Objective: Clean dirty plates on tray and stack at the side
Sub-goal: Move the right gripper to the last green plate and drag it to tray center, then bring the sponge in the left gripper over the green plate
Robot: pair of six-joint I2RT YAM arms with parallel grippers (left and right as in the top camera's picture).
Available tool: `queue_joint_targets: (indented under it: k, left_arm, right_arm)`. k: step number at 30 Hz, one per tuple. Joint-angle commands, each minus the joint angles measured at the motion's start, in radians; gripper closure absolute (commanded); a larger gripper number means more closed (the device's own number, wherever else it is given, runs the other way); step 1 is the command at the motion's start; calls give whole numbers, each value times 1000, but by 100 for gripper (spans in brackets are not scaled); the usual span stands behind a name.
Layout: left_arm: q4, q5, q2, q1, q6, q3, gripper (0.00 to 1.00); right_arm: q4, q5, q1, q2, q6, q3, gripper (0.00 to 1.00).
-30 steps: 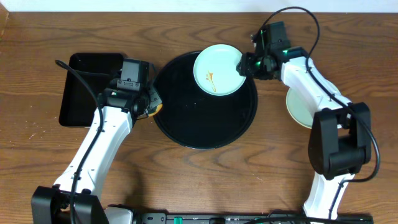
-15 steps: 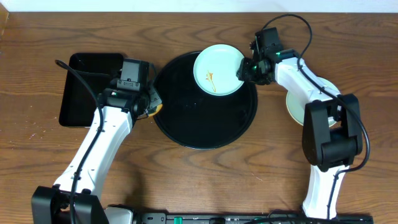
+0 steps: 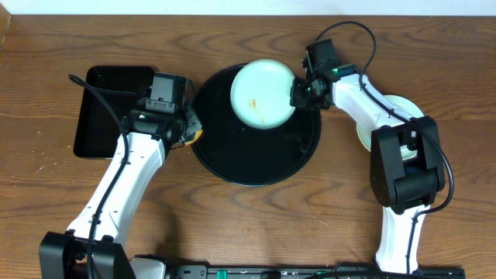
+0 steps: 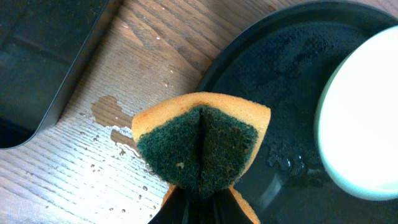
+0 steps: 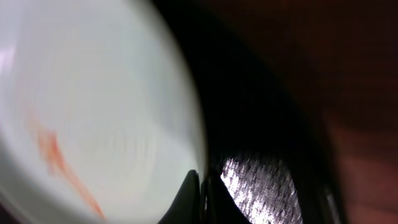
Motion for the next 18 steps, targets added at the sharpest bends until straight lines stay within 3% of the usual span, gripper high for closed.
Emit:
queue_joint_targets:
  k: [1, 10, 13, 14, 18]
  left_arm:
    - [-2, -5, 6, 4, 18, 17, 92]
    - [-2, -5, 6, 4, 18, 17, 92]
    - [-2, -5, 6, 4, 18, 17, 92]
    - [-2, -5, 6, 4, 18, 17, 92]
    - [-2, -5, 6, 4, 18, 17, 92]
  right_arm:
    - [-37, 5, 25, 14, -25, 20, 99]
    - [-159, -18, 68, 14, -63, 20, 99]
    - [-152, -18, 72, 14, -70, 20, 69]
    - [-142, -17, 71, 14, -71, 20, 64]
    - [-82, 4, 69, 14, -110, 20, 60]
